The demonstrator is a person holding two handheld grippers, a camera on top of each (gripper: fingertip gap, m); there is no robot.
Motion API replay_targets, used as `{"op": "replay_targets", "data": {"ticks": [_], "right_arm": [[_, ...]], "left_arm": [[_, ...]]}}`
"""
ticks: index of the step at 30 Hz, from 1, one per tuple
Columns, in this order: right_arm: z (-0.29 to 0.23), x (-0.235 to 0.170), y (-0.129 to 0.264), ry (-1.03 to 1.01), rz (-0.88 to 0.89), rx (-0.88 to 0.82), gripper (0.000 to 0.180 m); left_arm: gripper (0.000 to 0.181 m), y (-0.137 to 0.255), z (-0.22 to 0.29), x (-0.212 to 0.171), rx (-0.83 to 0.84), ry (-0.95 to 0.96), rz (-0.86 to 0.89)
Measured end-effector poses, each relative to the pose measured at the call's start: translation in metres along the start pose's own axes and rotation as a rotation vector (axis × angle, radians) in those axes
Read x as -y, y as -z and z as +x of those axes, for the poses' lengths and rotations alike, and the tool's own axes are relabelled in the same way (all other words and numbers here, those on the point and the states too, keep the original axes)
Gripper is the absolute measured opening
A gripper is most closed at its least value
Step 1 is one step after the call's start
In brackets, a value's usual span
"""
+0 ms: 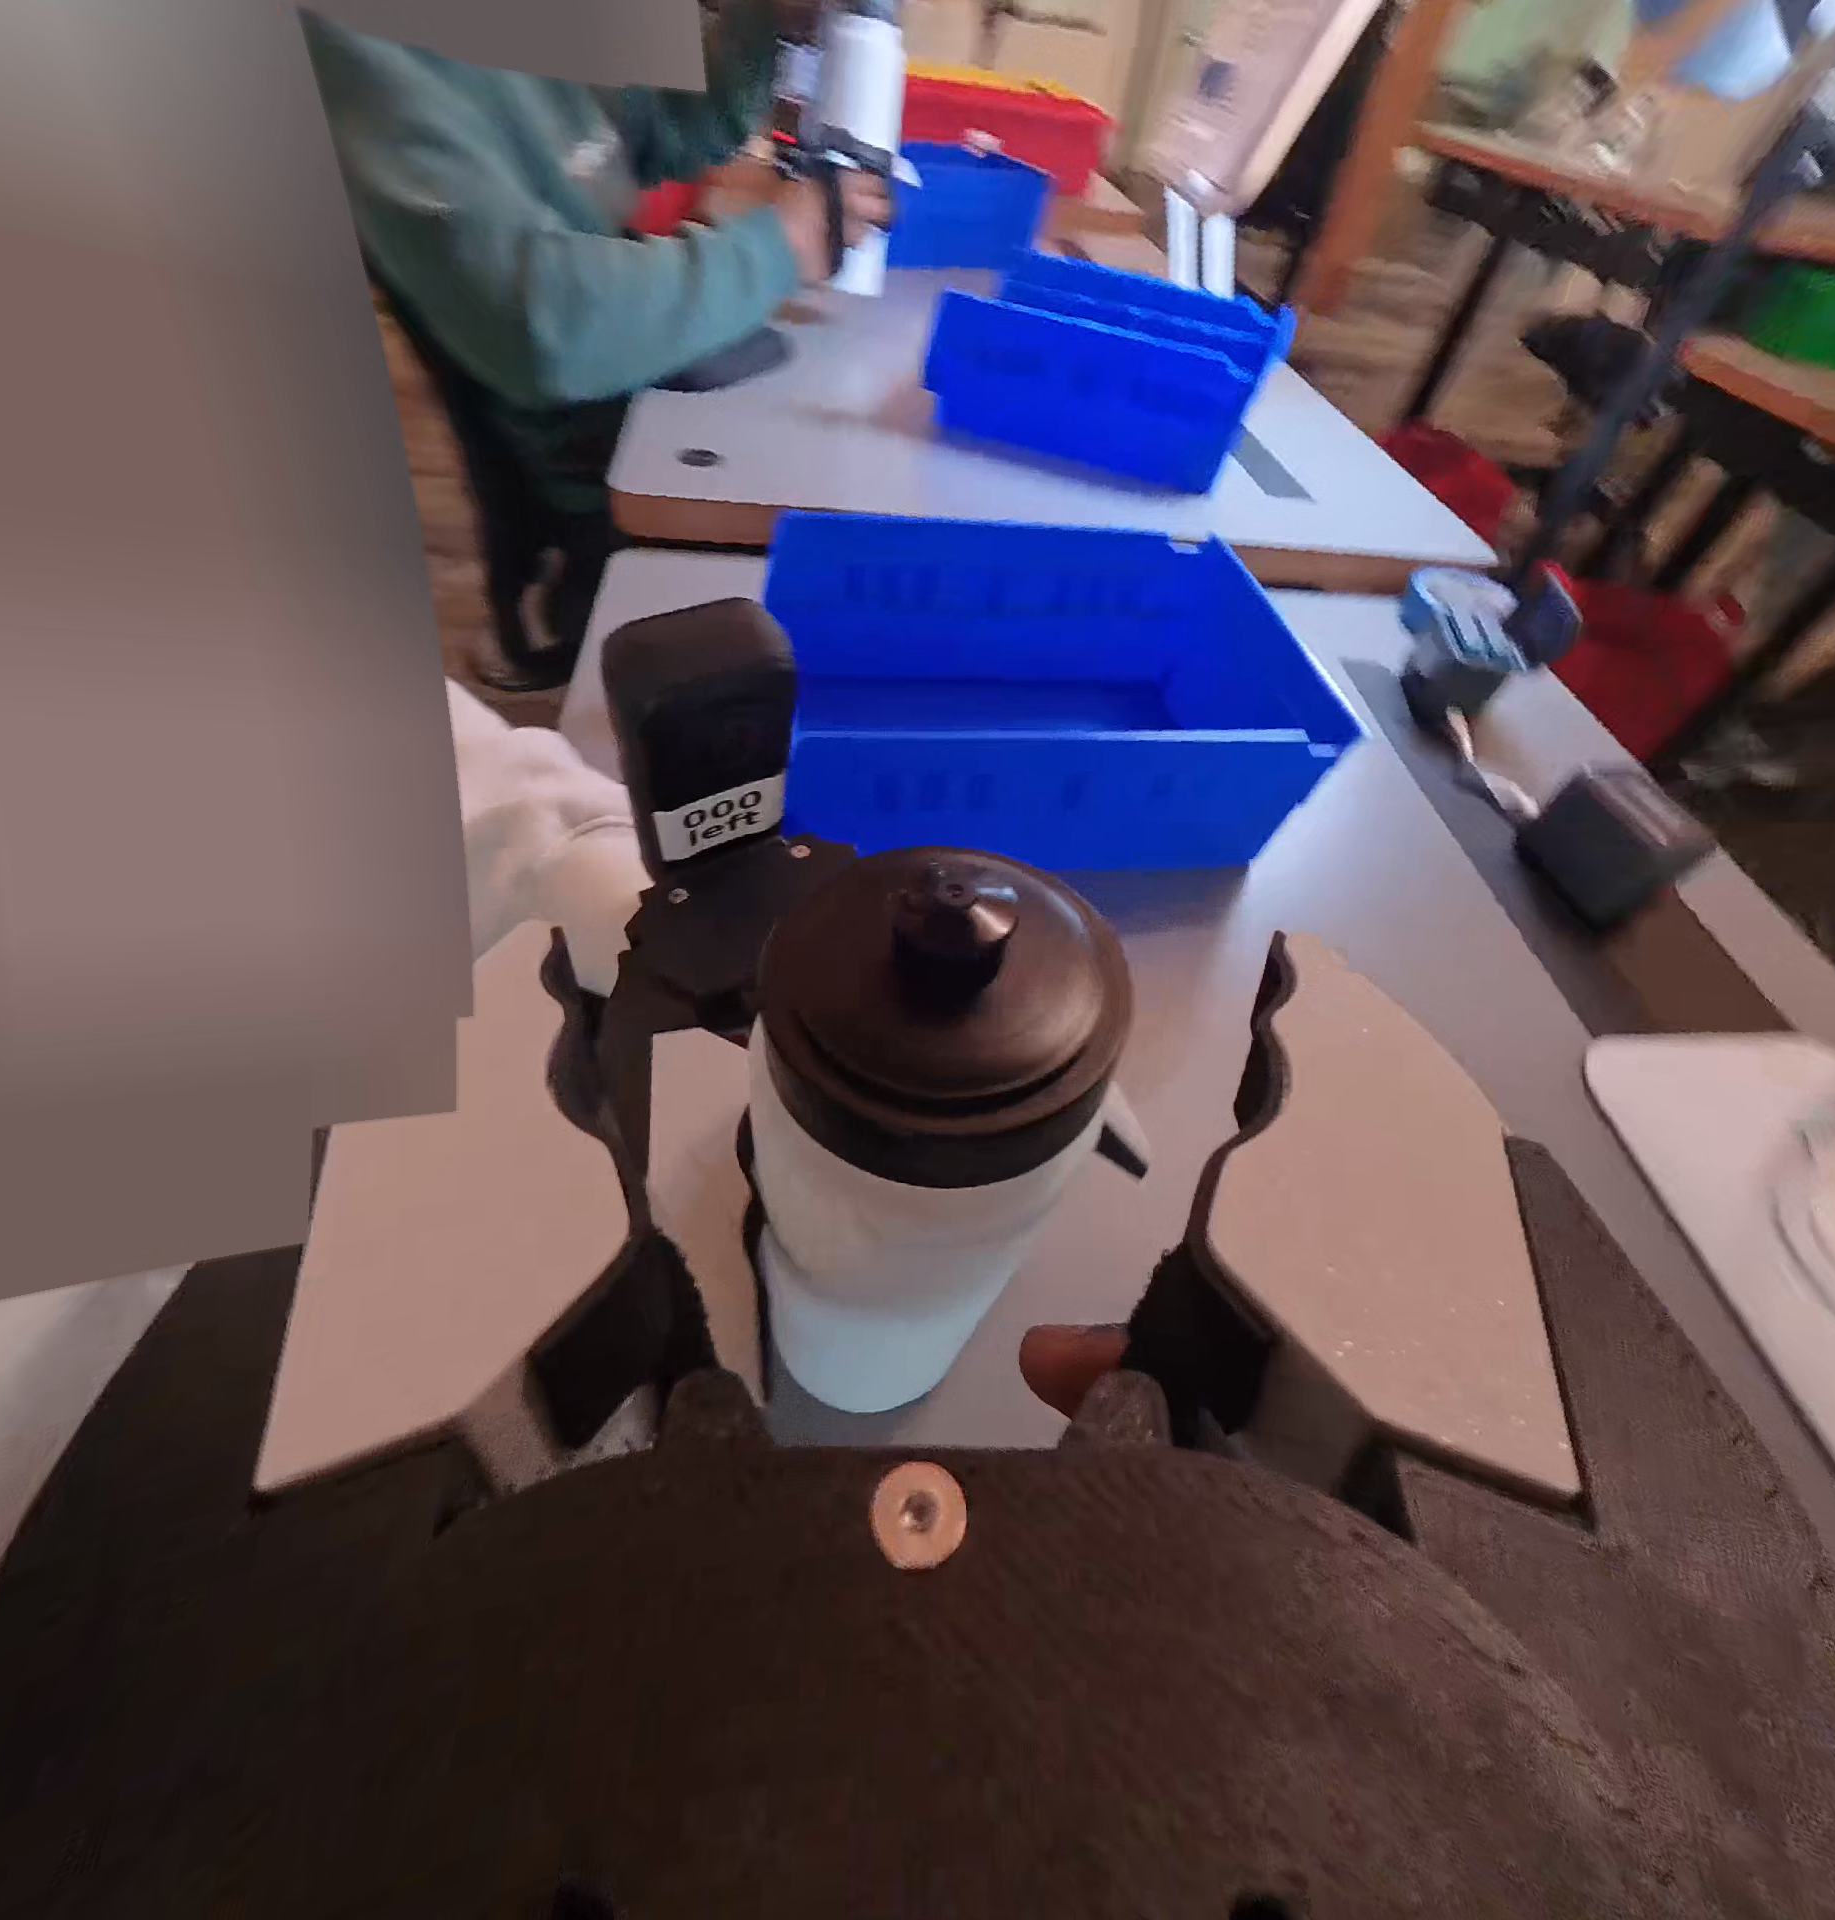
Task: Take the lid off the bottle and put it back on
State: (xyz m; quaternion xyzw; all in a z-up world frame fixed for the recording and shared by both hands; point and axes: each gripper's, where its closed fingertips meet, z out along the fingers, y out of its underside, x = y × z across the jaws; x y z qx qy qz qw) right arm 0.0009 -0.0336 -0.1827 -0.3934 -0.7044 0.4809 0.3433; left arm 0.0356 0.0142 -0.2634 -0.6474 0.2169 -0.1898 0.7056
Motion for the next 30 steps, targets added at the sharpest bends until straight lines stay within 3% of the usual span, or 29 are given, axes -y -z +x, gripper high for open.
{"op": "replay_targets", "data": {"ticks": [4, 6, 9, 13, 17, 20, 24, 27, 30], "right_arm": [[-0.006, -0.002, 0.002, 0.056, 0.059, 0.272, 0.110], [-0.003, -0.011, -0.008, 0.049, 0.028, 0.321, 0.105], [-0.005, -0.018, -0.015, 0.040, 0.034, 0.337, 0.078], [0.001, -0.016, -0.017, -0.033, 0.087, 0.121, 0.078], [0.014, -0.018, -0.016, -0.183, 0.076, -0.286, 0.078], [0.016, -0.021, -0.015, -0.155, 0.013, -0.498, 0.079], [0.008, -0.019, -0.024, -0.092, 0.006, -0.266, 0.134], [0.001, 0.005, -0.012, -0.040, 0.155, -0.019, 0.120], [-0.002, 0.003, -0.007, 0.077, 0.145, 0.170, 0.113]], "left_arm": [[0.102, 0.001, 0.003, 0.000, -0.037, 0.000, 0.007], [0.102, 0.001, 0.004, 0.000, -0.047, 0.002, 0.008], [0.102, 0.002, 0.000, 0.000, -0.025, 0.006, 0.008], [0.102, 0.002, -0.003, 0.000, 0.028, -0.005, -0.004], [0.103, 0.001, -0.005, -0.001, 0.070, -0.002, -0.014], [0.102, 0.002, -0.004, 0.000, 0.085, -0.022, -0.010], [0.103, 0.002, -0.006, 0.000, 0.065, -0.003, -0.005], [0.103, 0.002, -0.004, 0.000, 0.048, -0.008, -0.002], [0.103, 0.002, -0.002, 0.000, 0.014, -0.005, 0.006]]}}
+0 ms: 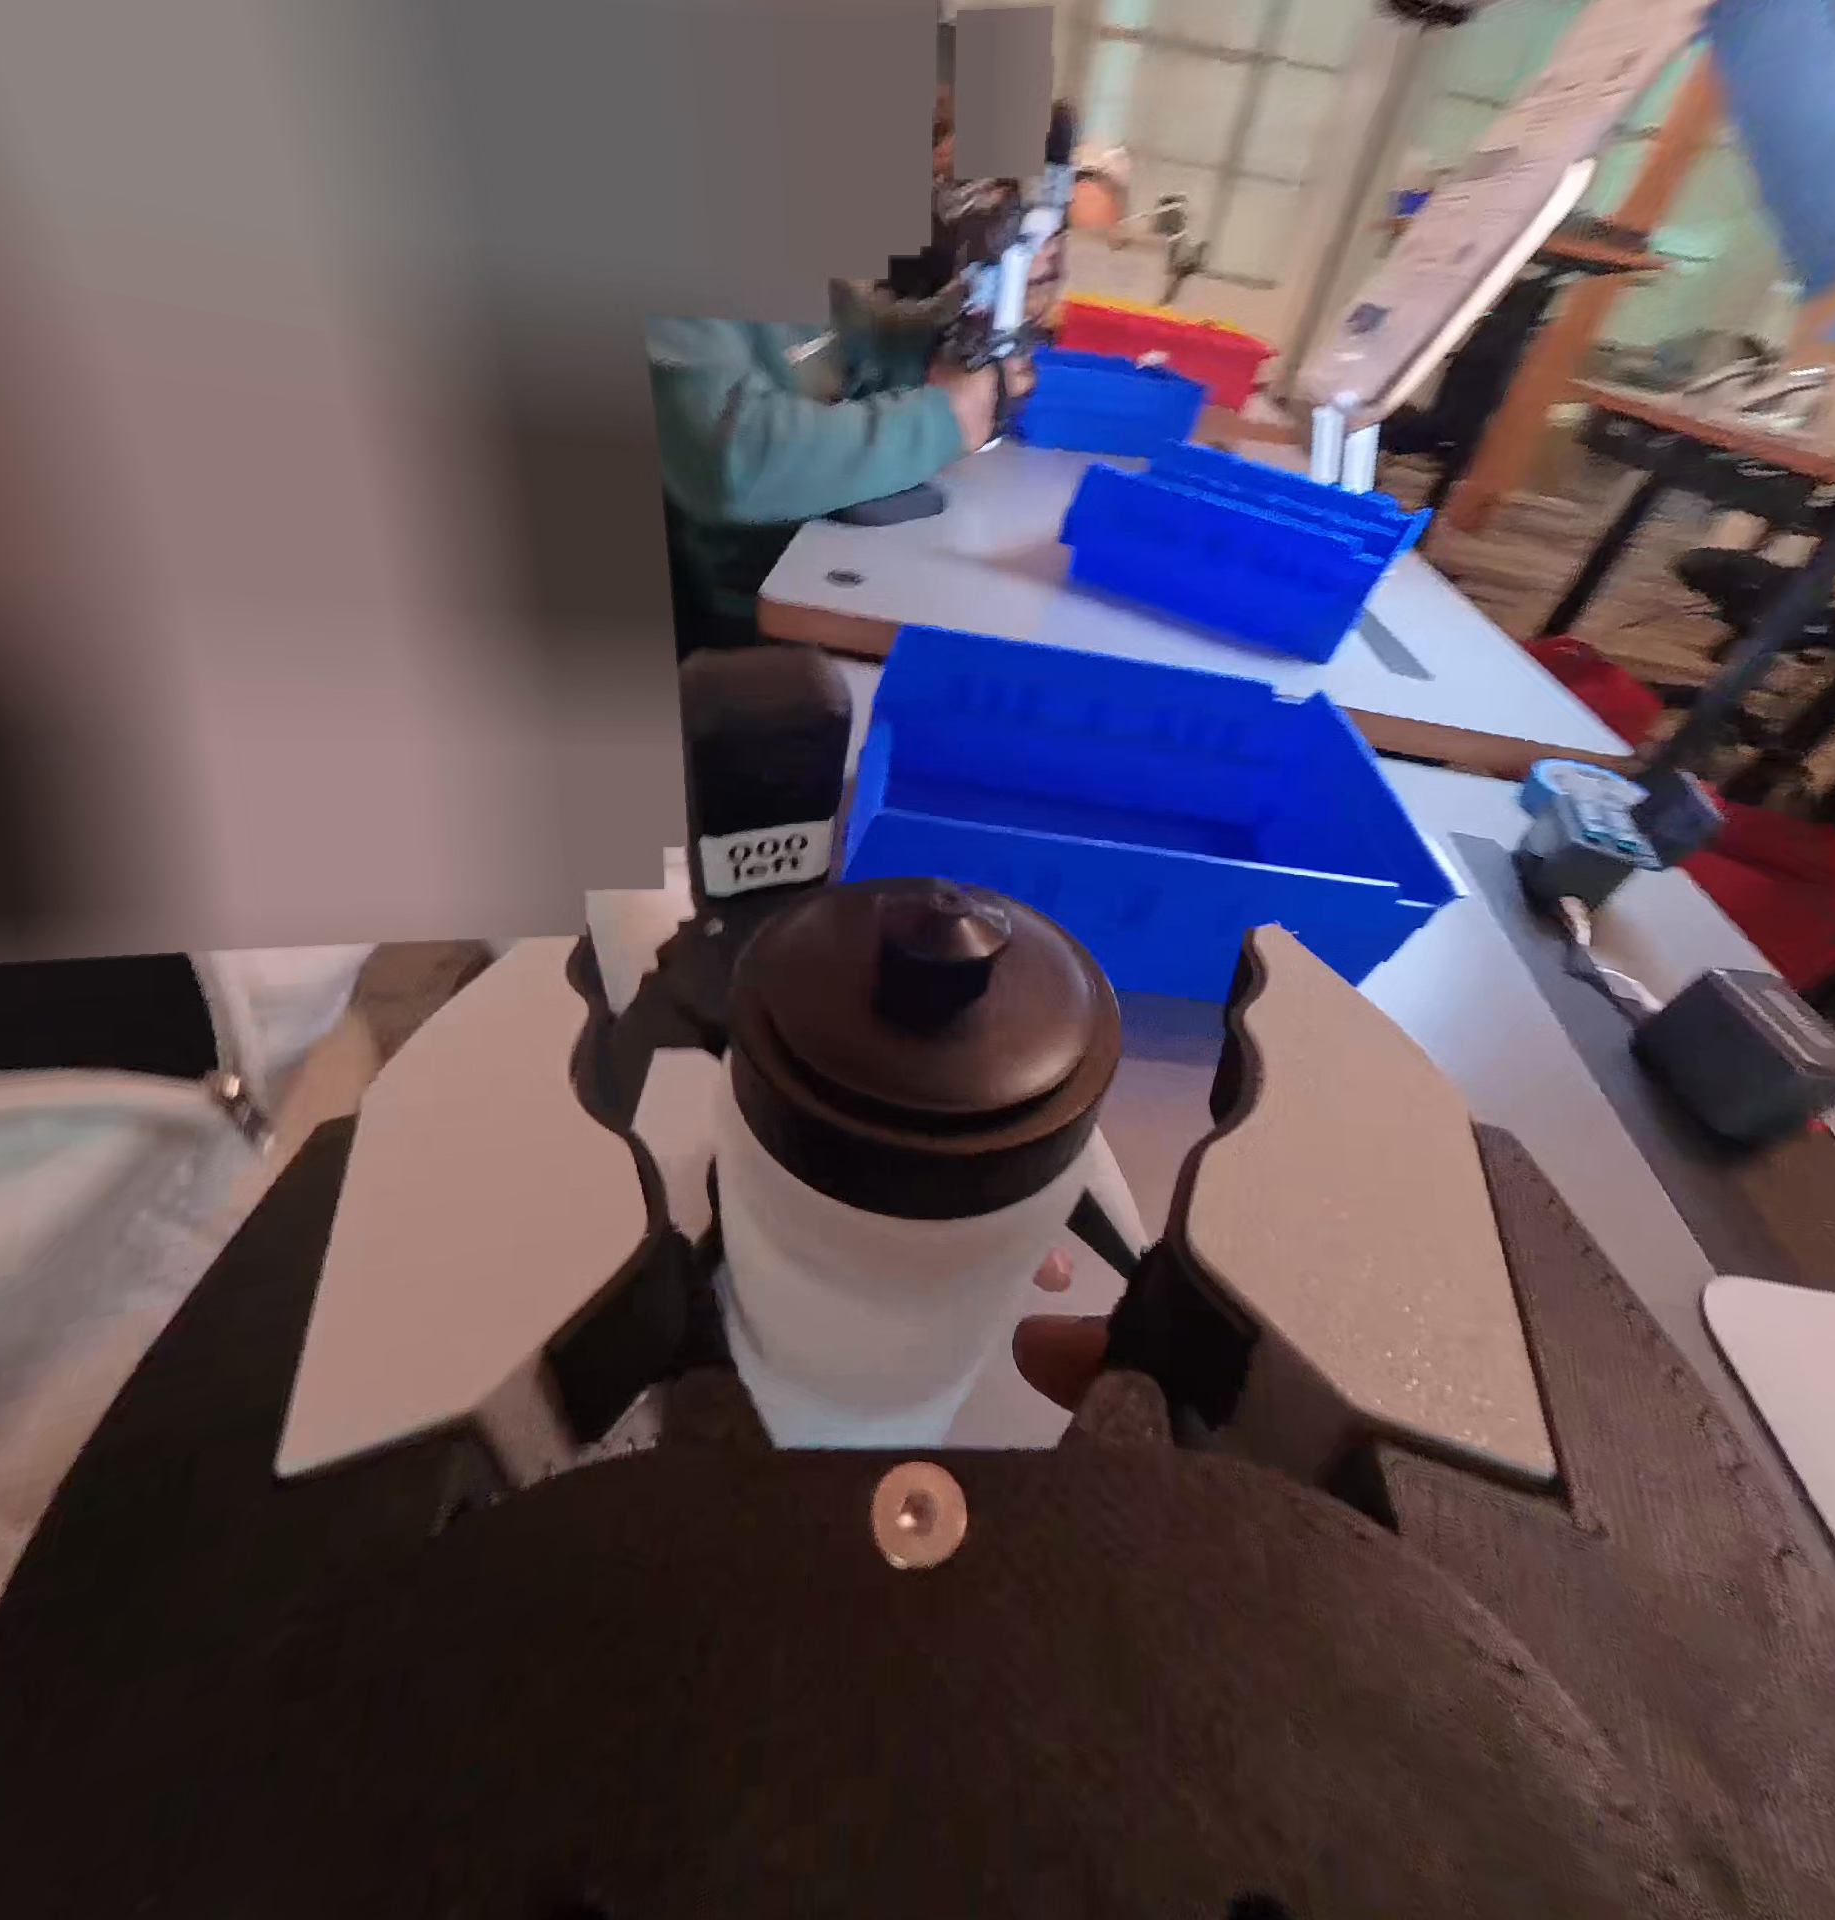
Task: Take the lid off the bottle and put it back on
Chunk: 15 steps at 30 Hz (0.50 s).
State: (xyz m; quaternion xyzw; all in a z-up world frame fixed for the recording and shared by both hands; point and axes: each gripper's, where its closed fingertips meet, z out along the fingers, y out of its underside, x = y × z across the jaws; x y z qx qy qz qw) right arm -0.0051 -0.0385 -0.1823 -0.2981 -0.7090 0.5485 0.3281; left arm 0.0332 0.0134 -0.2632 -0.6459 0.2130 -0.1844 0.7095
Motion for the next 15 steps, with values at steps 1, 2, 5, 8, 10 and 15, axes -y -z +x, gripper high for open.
{"op": "replay_targets", "data": {"ticks": [1, 2, 5, 8, 10, 15], "right_arm": [[0.001, -0.005, -0.001, 0.006, -0.023, 0.045, 0.111], [-0.001, -0.008, -0.003, -0.003, -0.029, 0.097, 0.105], [-0.004, -0.009, -0.009, -0.054, -0.011, 0.162, 0.078], [-0.003, -0.008, -0.009, -0.065, 0.016, 0.076, 0.078], [0.003, -0.008, -0.009, -0.096, 0.018, -0.070, 0.077], [0.020, -0.010, -0.003, -0.197, 0.010, -0.613, 0.077]], "left_arm": [[0.103, 0.000, 0.000, 0.000, -0.007, 0.002, 0.001], [0.102, 0.000, 0.001, 0.000, -0.014, 0.002, 0.002], [0.102, 0.001, 0.002, 0.000, -0.021, 0.001, 0.004], [0.102, 0.001, 0.002, 0.000, 0.001, -0.004, 0.001], [0.102, 0.001, 0.000, 0.000, 0.027, -0.007, -0.004], [0.103, 0.000, -0.003, 0.000, 0.065, -0.009, -0.007]]}}
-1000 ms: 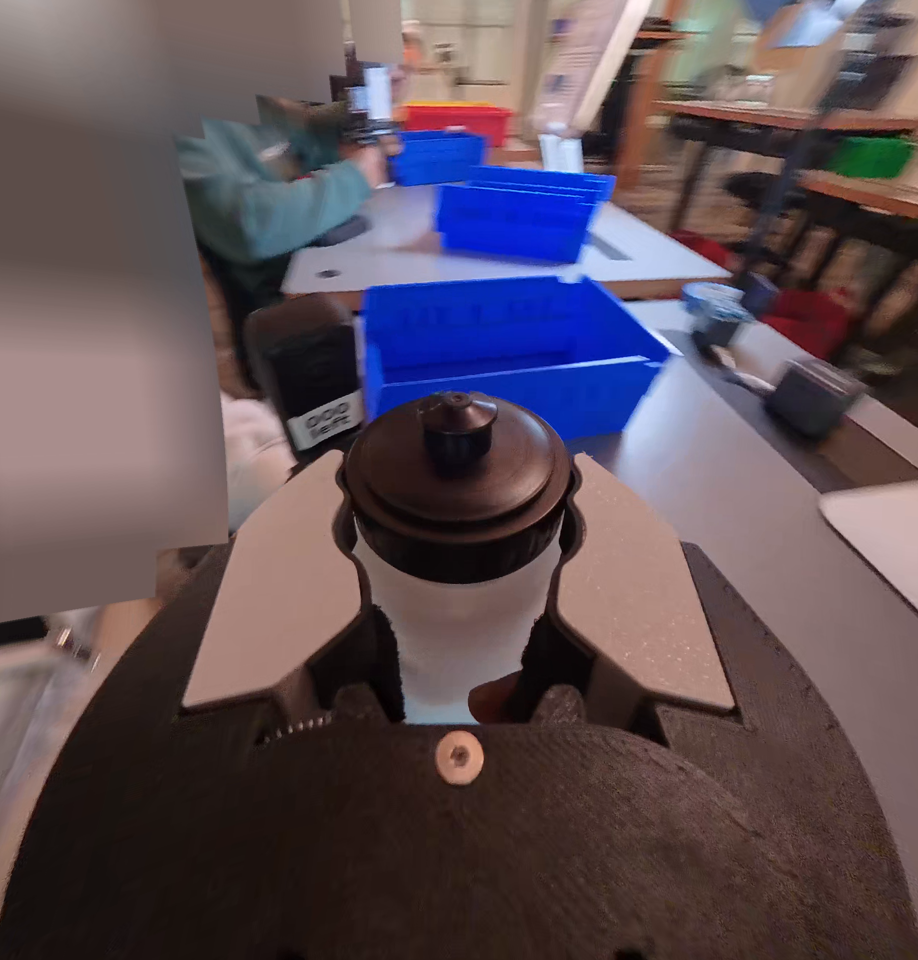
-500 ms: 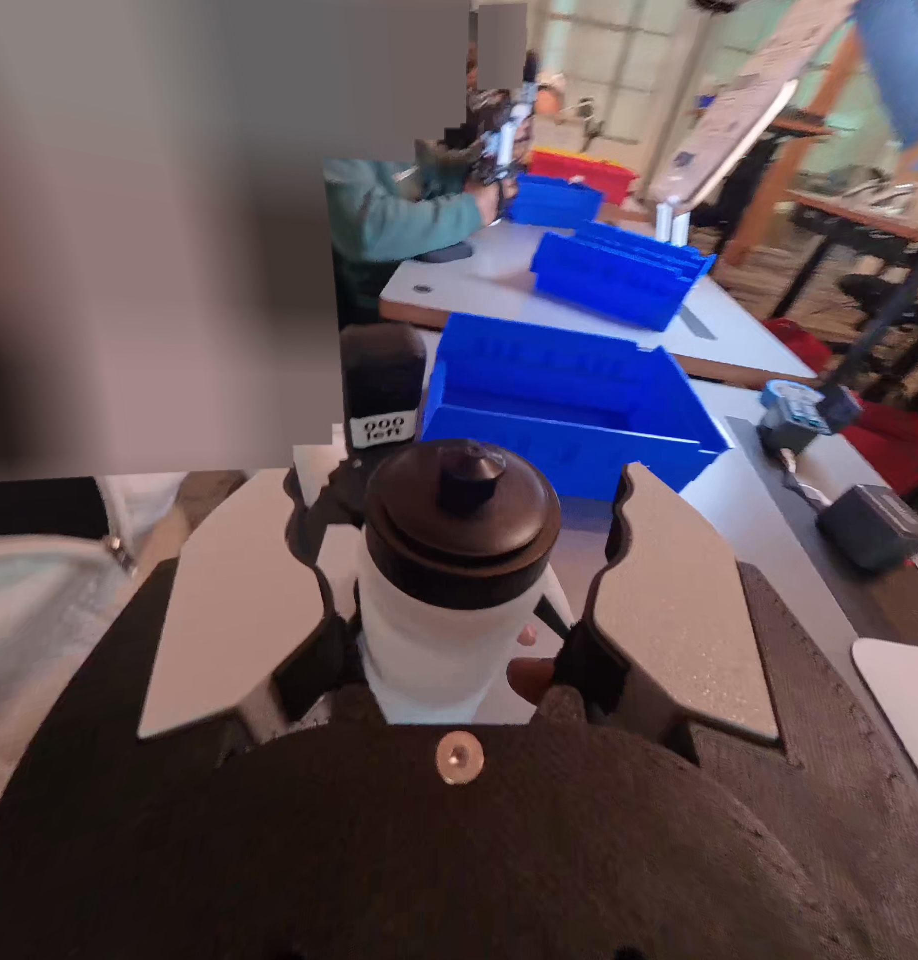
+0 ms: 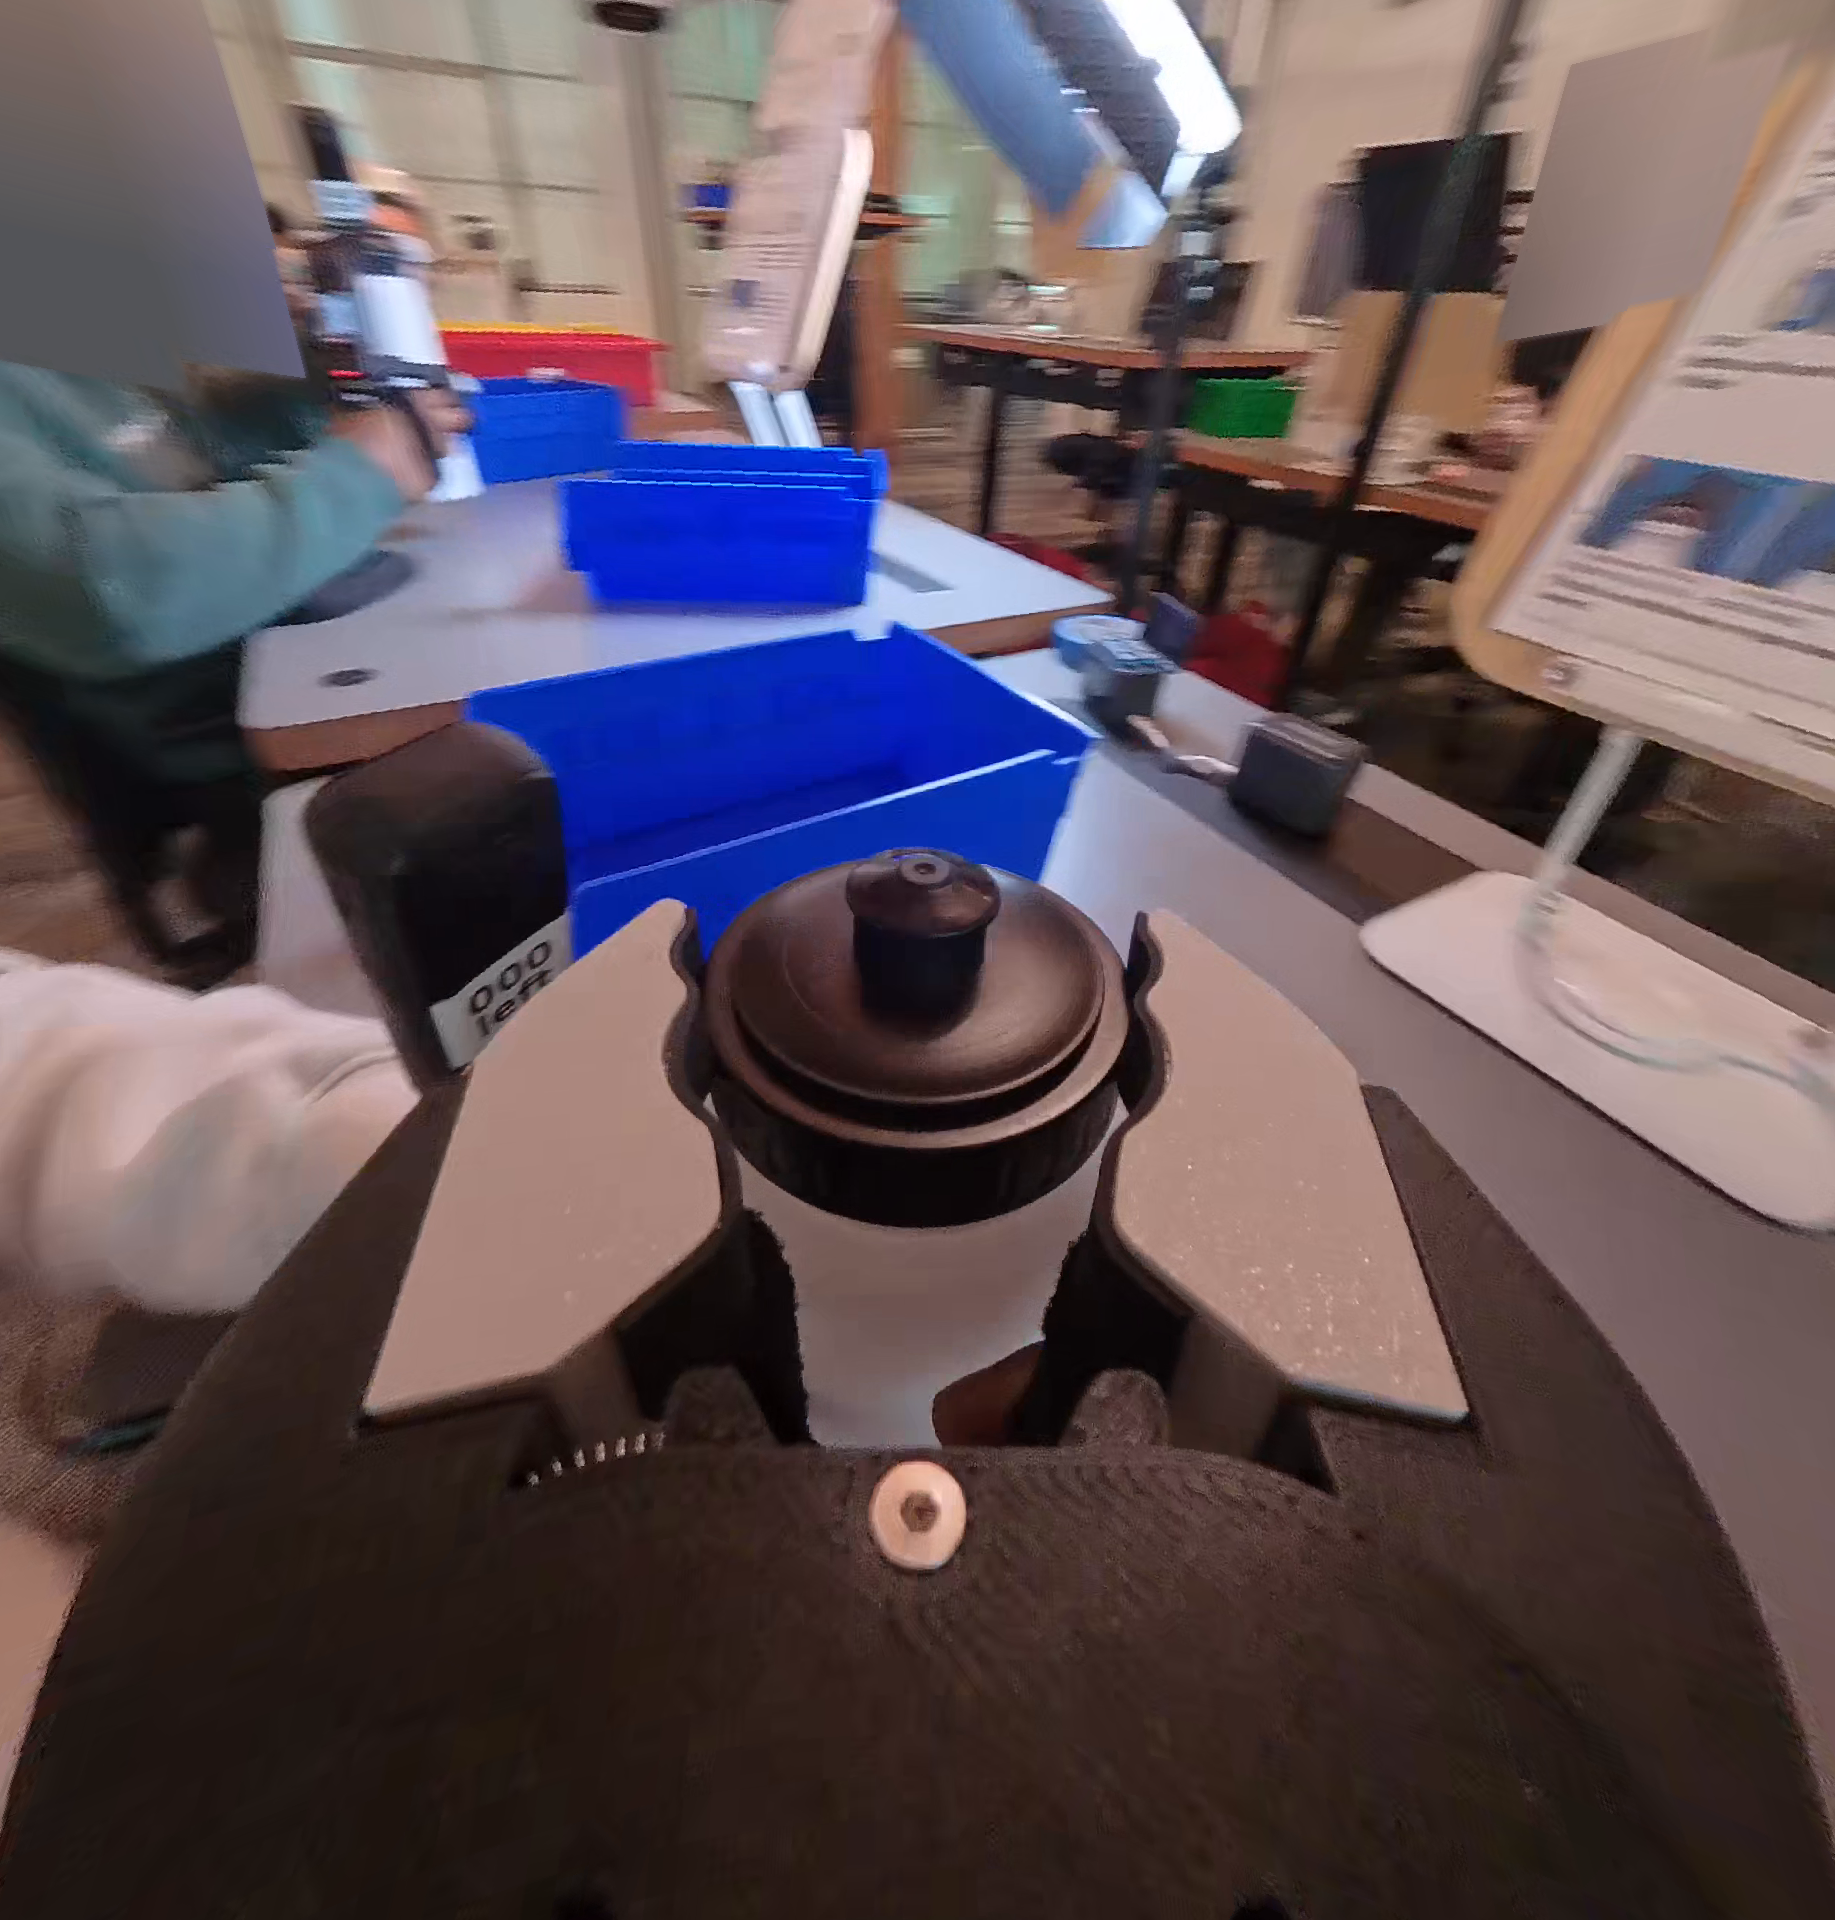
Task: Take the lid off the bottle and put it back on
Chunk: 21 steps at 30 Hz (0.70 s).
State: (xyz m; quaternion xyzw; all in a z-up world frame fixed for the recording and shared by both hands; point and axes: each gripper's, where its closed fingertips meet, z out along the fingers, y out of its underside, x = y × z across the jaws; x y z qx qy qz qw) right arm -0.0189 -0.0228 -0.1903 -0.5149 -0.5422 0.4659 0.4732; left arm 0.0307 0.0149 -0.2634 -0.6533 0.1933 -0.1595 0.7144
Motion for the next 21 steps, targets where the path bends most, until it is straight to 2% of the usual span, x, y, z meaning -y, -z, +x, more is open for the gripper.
{"op": "replay_targets", "data": {"ticks": [2, 3, 5, 7, 9, 12, 14, 17, 21], "right_arm": [[0.000, 0.000, 0.000, 0.002, -0.012, -0.055, 0.077], [-0.002, -0.001, 0.000, 0.020, -0.028, -0.022, 0.081], [-0.013, 0.001, -0.001, 0.074, -0.036, 0.144, 0.123], [-0.023, -0.002, 0.005, 0.137, -0.074, 0.357, 0.128], [-0.024, -0.006, 0.013, 0.216, -0.095, 0.517, 0.120], [-0.019, -0.005, 0.013, 0.238, -0.079, 0.648, 0.105], [-0.020, -0.005, 0.012, 0.200, -0.081, 0.706, 0.079], [-0.018, -0.004, 0.009, 0.169, -0.055, 0.642, 0.078], [-0.008, -0.003, 0.003, 0.084, -0.043, 0.299, 0.077]], "left_arm": [[0.103, 0.001, 0.000, 0.000, -0.004, -0.003, 0.003], [0.103, 0.001, 0.000, 0.000, -0.006, 0.002, 0.001], [0.103, 0.000, 0.001, 0.000, -0.033, 0.006, 0.008], [0.103, 0.001, 0.002, 0.001, -0.051, 0.011, 0.013], [0.102, 0.001, 0.004, 0.001, -0.073, 0.009, 0.018], [0.102, 0.001, 0.006, 0.001, -0.092, 0.010, 0.023], [0.102, 0.001, 0.006, 0.001, -0.093, 0.010, 0.023], [0.102, 0.001, 0.004, 0.001, -0.074, 0.009, 0.018], [0.102, 0.001, 0.001, 0.000, -0.026, 0.006, 0.006]]}}
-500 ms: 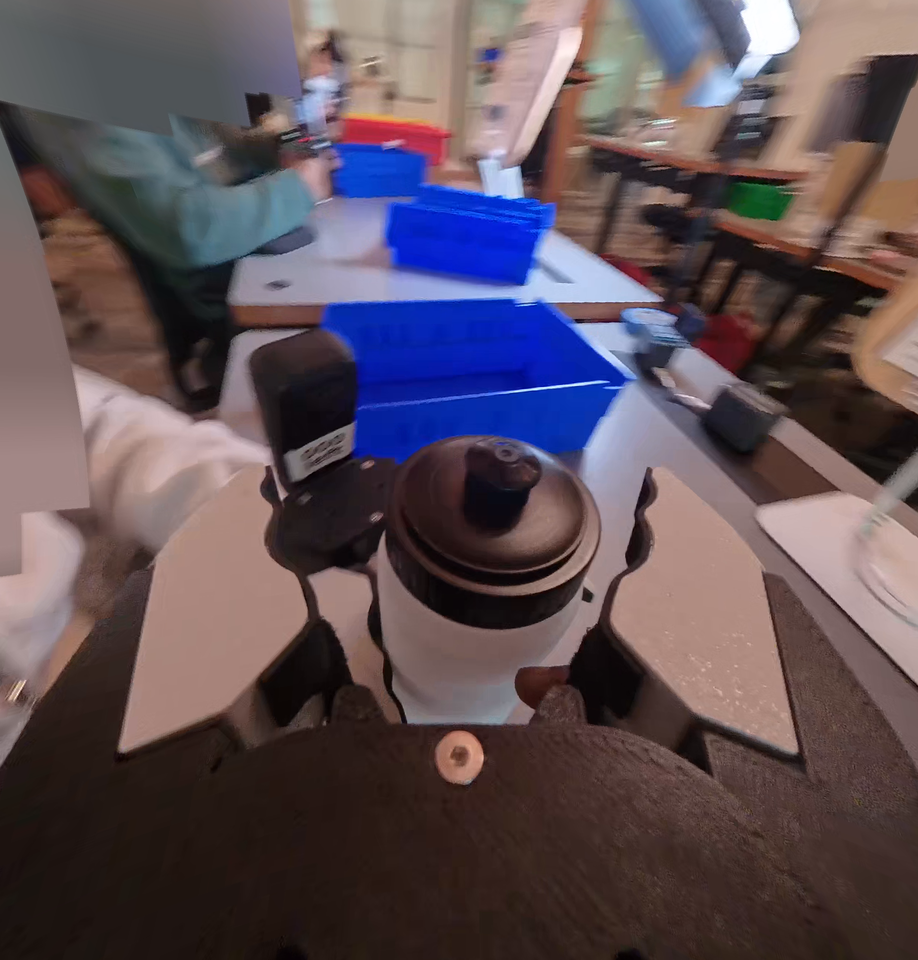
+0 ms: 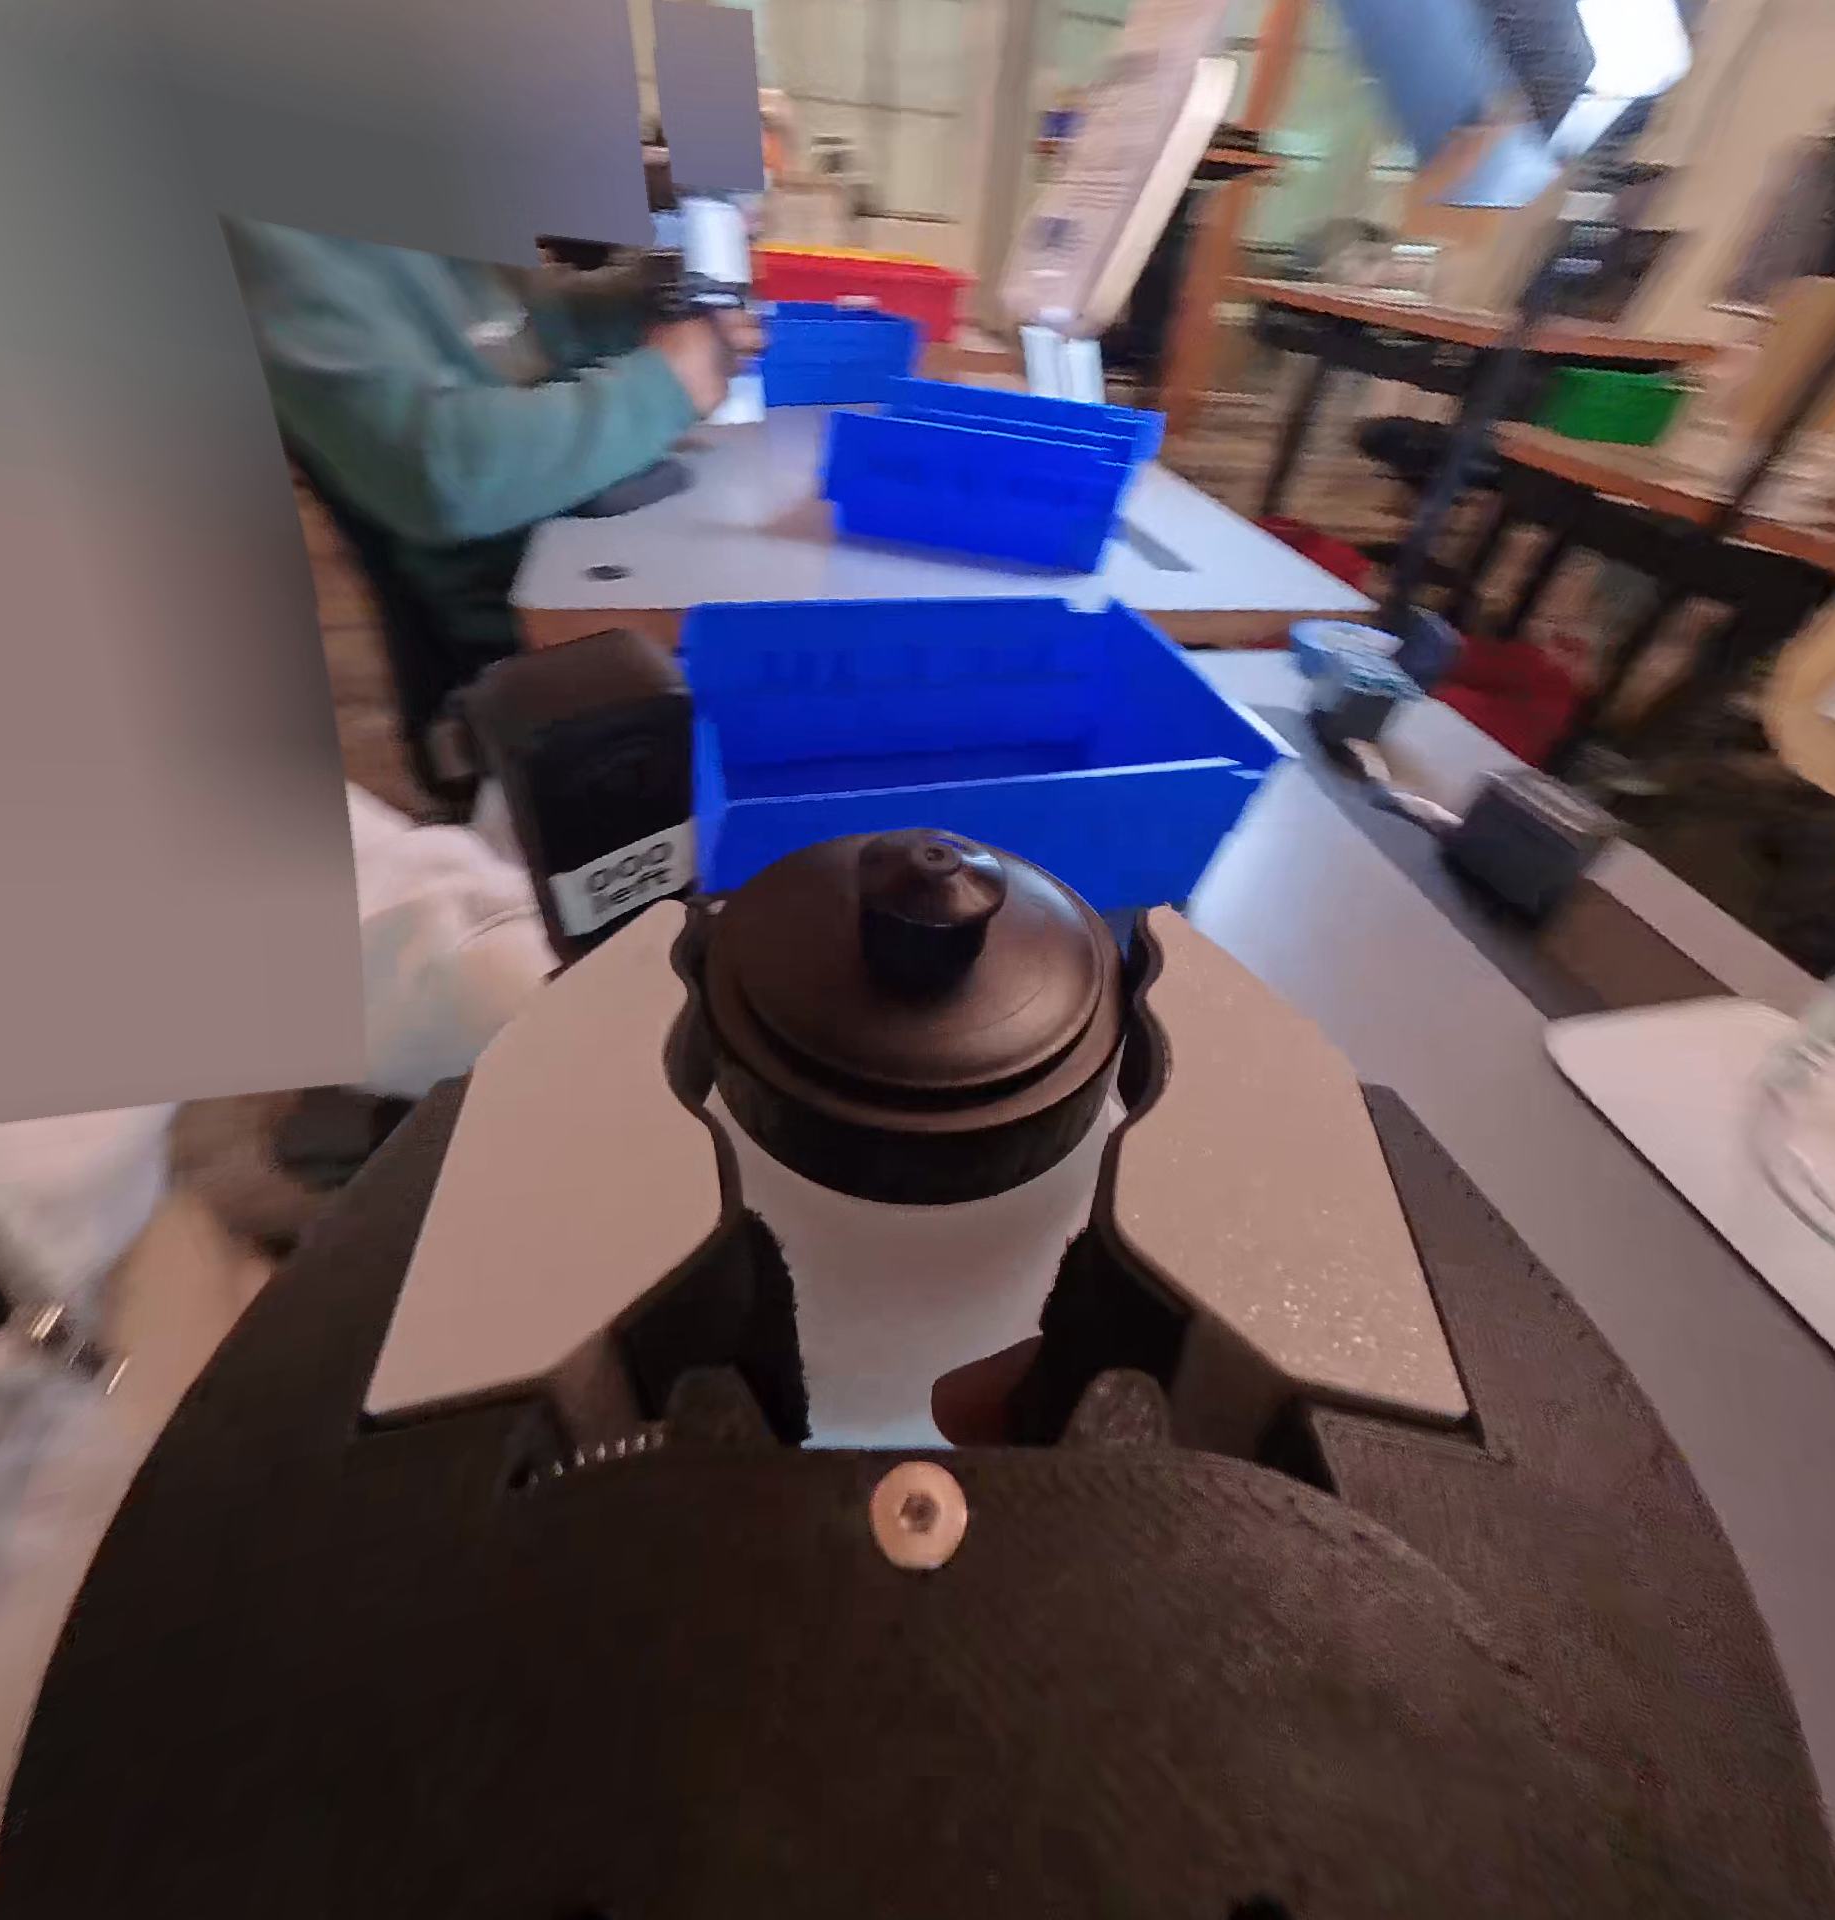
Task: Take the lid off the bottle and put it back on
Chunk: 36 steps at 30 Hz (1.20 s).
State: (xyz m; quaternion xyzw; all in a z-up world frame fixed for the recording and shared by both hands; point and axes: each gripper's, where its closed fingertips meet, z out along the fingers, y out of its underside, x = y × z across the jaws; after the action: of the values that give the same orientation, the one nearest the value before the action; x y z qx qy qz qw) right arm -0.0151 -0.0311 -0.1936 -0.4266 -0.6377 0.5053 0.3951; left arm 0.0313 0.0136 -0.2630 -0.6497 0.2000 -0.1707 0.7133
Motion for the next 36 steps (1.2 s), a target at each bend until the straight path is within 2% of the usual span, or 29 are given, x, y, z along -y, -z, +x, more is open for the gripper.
{"op": "replay_targets", "data": {"ticks": [3, 5, 7, 9, 11, 13, 15, 17, 21, 23, 28, 31, 36], "right_arm": [[0.006, -0.001, 0.002, -0.042, -0.013, -0.284, 0.077], [0.005, -0.002, 0.003, -0.022, -0.054, -0.318, 0.080], [-0.007, 0.005, 0.001, 0.035, -0.036, -0.158, 0.108], [-0.027, 0.013, 0.005, 0.095, 0.003, 0.110, 0.114], [-0.036, 0.011, 0.013, 0.182, -0.012, 0.296, 0.112], [-0.029, 0.006, 0.013, 0.240, -0.050, 0.350, 0.109], [-0.024, 0.003, 0.008, 0.205, -0.061, 0.408, 0.103], [-0.019, -0.002, 0.003, 0.163, -0.075, 0.434, 0.083], [-0.012, -0.002, 0.000, 0.097, -0.055, 0.297, 0.078], [-0.008, -0.003, -0.001, 0.070, -0.076, 0.138, 0.078], [0.007, -0.004, 0.002, -0.041, -0.102, -0.381, 0.078], [-0.004, -0.006, 0.000, -0.070, -0.089, -0.389, 0.106], [-0.016, -0.011, 0.014, -0.173, -0.036, -0.365, 0.104]], "left_arm": [[0.102, 0.000, 0.001, 0.000, 0.002, -0.009, 0.002], [0.103, 0.000, 0.002, 0.000, -0.004, -0.011, 0.002], [0.103, 0.000, 0.002, 0.000, -0.018, -0.002, 0.005], [0.103, 0.000, 0.004, 0.001, -0.045, 0.004, 0.012], [0.102, 0.000, 0.005, 0.001, -0.060, 0.005, 0.015], [0.102, 0.000, 0.006, 0.001, -0.072, 0.004, 0.017], [0.102, 0.000, 0.007, 0.001, -0.083, 0.004, 0.018], [0.102, 0.000, 0.007, 0.001, -0.085, 0.004, 0.018], [0.103, 0.001, 0.006, 0.001, -0.069, 0.007, 0.011], [0.103, 0.001, 0.006, 0.001, -0.054, 0.005, 0.007], [0.103, 0.000, 0.005, 0.000, -0.029, -0.006, -0.006], [0.103, 0.000, 0.004, -0.001, -0.021, -0.001, -0.016], [0.103, -0.001, 0.003, -0.001, -0.017, -0.004, -0.021]]}}
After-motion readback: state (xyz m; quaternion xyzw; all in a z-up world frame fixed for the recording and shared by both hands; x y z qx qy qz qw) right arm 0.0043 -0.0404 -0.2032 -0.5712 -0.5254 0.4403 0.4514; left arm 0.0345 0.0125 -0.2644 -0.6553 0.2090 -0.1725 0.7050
